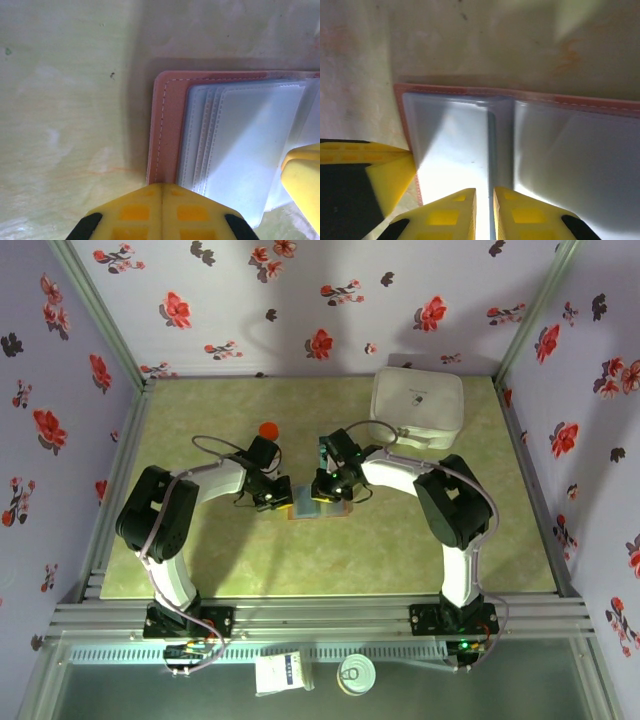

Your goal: Take the credit cards out of the card holder

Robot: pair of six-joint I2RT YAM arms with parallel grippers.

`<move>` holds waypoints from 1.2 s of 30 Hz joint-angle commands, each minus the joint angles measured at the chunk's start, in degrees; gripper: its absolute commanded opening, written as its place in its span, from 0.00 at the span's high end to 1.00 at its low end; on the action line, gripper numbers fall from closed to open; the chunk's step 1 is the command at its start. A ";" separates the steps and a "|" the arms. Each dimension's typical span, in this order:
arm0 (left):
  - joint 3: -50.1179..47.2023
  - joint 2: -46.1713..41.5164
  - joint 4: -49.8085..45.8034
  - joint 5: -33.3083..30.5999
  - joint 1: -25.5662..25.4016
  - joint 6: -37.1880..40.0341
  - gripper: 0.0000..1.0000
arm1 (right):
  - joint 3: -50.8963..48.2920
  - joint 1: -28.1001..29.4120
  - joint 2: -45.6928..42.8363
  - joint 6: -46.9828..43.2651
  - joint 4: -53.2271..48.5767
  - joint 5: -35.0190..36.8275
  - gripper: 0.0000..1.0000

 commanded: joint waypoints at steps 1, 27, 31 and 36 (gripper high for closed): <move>0.58 0.46 -3.53 -2.39 0.21 1.75 0.99 | -1.40 -0.51 -1.07 -1.02 -0.52 -0.02 0.83; 0.67 0.63 -3.80 -2.38 1.35 2.85 0.99 | -1.93 -0.99 0.27 0.41 1.70 -2.68 0.82; 0.93 0.47 -3.92 -2.38 1.43 2.79 0.99 | -3.06 -1.64 -0.09 0.51 2.60 -3.75 0.82; 1.54 0.00 -4.40 -2.40 1.43 2.87 0.99 | -4.53 -2.26 -0.52 0.79 4.07 -4.53 0.82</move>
